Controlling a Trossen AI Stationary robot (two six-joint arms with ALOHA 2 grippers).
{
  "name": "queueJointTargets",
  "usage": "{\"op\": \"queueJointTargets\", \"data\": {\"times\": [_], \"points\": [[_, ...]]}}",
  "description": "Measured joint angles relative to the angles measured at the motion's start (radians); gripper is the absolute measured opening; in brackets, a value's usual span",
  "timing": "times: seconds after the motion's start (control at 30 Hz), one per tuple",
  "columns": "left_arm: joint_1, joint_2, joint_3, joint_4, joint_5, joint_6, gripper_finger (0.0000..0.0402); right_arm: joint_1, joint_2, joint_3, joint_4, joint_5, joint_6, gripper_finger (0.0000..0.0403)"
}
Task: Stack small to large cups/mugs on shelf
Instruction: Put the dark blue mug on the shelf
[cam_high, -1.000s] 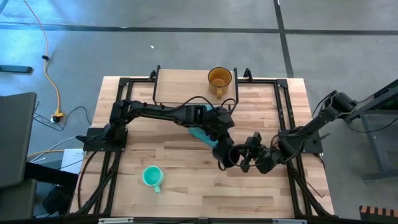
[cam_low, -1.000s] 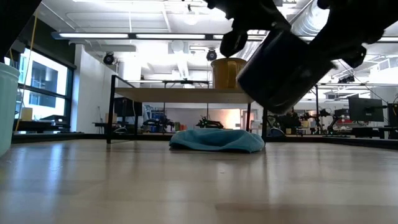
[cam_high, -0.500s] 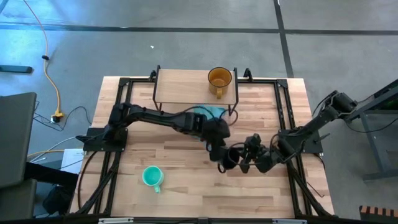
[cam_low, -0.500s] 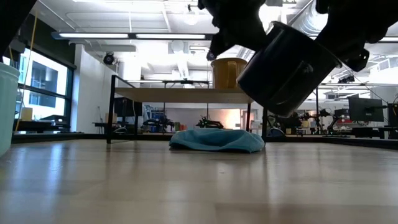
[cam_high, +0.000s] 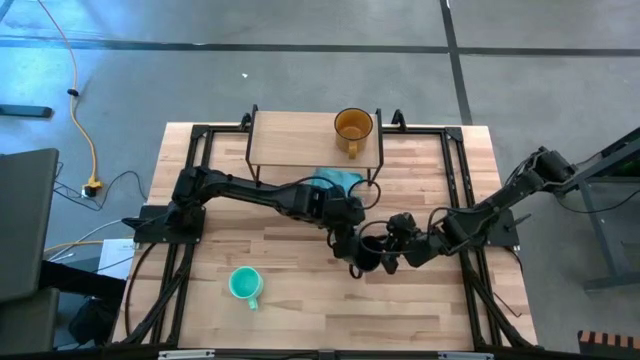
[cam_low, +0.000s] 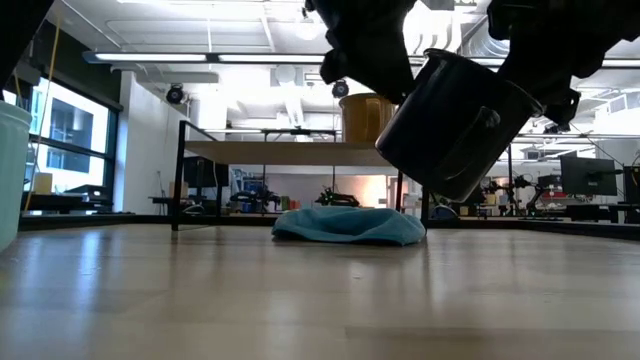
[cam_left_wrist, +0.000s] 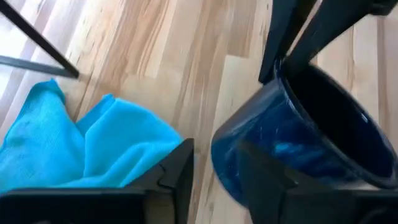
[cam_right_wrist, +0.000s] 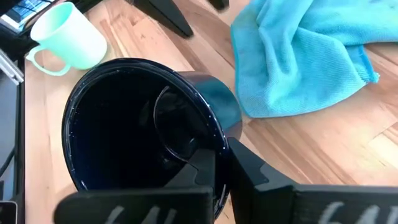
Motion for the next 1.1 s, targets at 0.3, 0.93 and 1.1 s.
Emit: {"op": "queueJointTargets", "data": {"times": [0.3, 0.93, 1.1], "points": [[-0.001, -0.033, 0.000, -0.002, 0.047, -0.043, 0.0158, -0.001, 0.000, 0.000, -0.022, 0.006, 0.021, 0.0000], [-0.017, -0.038, 0.000, 0.015, 0.007, -0.112, 0.0179, -0.098, 0.000, 0.000, -0.024, 0.031, 0.038, 0.0000], [-0.021, -0.038, 0.000, 0.014, -0.030, -0.111, 0.0179, -0.098, 0.000, 0.000, 0.014, 0.057, 0.040, 0.0000]]}}
